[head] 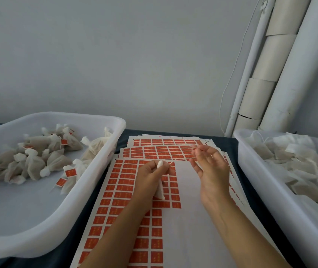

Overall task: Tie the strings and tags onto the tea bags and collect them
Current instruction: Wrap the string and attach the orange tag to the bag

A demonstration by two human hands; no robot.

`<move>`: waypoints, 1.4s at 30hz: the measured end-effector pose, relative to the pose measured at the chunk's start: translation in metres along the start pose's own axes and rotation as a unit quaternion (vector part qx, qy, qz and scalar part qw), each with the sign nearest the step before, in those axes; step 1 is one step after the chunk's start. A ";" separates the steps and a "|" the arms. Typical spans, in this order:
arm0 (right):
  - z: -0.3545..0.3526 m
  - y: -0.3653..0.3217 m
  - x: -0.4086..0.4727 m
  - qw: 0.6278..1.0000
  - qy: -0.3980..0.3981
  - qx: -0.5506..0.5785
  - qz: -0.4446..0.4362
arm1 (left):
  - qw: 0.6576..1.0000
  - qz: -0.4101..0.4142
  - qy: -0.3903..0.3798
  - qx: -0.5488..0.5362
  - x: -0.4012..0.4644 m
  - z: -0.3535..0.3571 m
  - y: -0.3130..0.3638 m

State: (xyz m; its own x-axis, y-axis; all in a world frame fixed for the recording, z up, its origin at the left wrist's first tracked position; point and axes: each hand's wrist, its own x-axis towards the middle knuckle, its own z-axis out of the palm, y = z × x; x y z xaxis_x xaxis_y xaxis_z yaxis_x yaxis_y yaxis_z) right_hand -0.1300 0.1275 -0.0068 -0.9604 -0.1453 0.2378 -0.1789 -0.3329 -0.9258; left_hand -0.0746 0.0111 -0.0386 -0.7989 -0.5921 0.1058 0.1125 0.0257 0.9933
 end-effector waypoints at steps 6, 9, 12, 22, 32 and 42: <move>0.000 0.011 -0.007 0.993 -0.059 -0.092 -0.045 | 0.999 0.025 -0.022 0.020 -0.002 0.003 0.000; 0.000 0.016 -0.008 0.990 -0.065 -0.113 -0.051 | 0.999 0.033 -0.037 0.017 -0.003 0.004 0.001; 0.000 0.019 -0.007 0.993 -0.065 -0.091 -0.049 | 0.997 0.040 -0.060 0.019 -0.006 0.005 0.002; -0.011 0.016 -0.002 0.993 -0.063 -0.093 -0.047 | 0.989 0.010 -0.137 -0.046 -0.008 0.002 0.007; -0.016 0.020 0.001 0.989 -0.050 -0.110 -0.083 | 0.980 0.102 -0.171 0.008 -0.009 0.002 0.006; -0.016 0.013 0.000 0.991 -0.012 -0.090 -0.098 | 0.985 0.069 -0.155 0.018 -0.008 0.005 0.006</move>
State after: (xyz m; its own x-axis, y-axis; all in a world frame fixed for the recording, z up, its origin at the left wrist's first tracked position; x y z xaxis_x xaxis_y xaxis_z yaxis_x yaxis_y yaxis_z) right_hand -0.1355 0.1379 -0.0237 -0.8987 -0.1177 0.4224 -0.3979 -0.1858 -0.8984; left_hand -0.0707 0.0195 -0.0333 -0.9201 -0.3060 0.2443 0.2169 0.1213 0.9686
